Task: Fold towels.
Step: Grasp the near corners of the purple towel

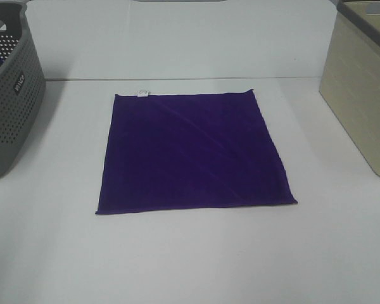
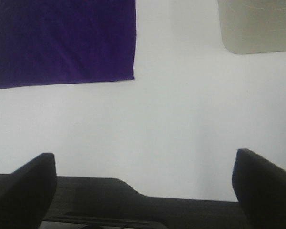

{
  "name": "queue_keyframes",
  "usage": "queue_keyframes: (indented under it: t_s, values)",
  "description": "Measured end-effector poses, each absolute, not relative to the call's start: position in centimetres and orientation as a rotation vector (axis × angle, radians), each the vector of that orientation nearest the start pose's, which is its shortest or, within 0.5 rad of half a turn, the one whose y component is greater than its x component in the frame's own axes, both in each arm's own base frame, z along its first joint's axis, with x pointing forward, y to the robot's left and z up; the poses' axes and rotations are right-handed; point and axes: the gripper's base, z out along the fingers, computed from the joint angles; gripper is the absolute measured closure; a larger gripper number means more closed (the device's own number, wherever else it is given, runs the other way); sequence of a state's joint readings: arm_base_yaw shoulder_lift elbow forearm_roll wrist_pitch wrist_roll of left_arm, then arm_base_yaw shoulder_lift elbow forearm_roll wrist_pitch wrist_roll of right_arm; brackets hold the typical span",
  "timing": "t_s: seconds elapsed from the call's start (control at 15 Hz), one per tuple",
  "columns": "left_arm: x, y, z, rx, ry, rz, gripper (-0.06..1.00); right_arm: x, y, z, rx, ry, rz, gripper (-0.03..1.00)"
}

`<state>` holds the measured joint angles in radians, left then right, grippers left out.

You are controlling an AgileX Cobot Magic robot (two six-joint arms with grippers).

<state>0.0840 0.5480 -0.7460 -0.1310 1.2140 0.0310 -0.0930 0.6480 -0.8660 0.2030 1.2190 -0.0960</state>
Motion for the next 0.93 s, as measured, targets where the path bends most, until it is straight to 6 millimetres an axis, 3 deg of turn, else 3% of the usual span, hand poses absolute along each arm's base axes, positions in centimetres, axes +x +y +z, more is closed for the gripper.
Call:
queue_keyframes:
  t_s: [0.07,0.13,0.2,0.4,0.6,0.73,0.93]
  values:
    - [8.1,-0.5,32.4,-0.053,2.534,-0.125,-0.04,9.9,0.9,35.5,0.006,2.482,0.202,0.00]
    - [12.7,-0.2,32.3,0.007,2.668,-0.148,-0.04,14.1,1.0,36.5,-0.012,2.543,0.277,0.00]
    - [15.0,-0.4,31.6,0.041,2.710,-0.195,-0.04,16.3,1.2,36.3,-0.063,2.579,0.335,0.00]
    - [21.4,-1.3,27.4,0.092,2.786,-0.444,-0.04,21.5,1.8,33.1,-0.149,2.705,0.544,0.00]
    - [25.4,-2.7,23.6,0.135,2.765,-0.680,-0.04,25.6,2.0,29.1,-0.120,2.793,0.598,0.00]
    - [26.7,-3.4,21.9,0.145,2.763,-0.677,-0.04,27.3,3.3,26.9,-0.158,2.833,0.593,0.00]
    - [28.6,-4.9,18.0,0.165,2.840,-0.661,-0.04,29.9,5.8,22.0,-0.207,2.922,0.594,0.00]
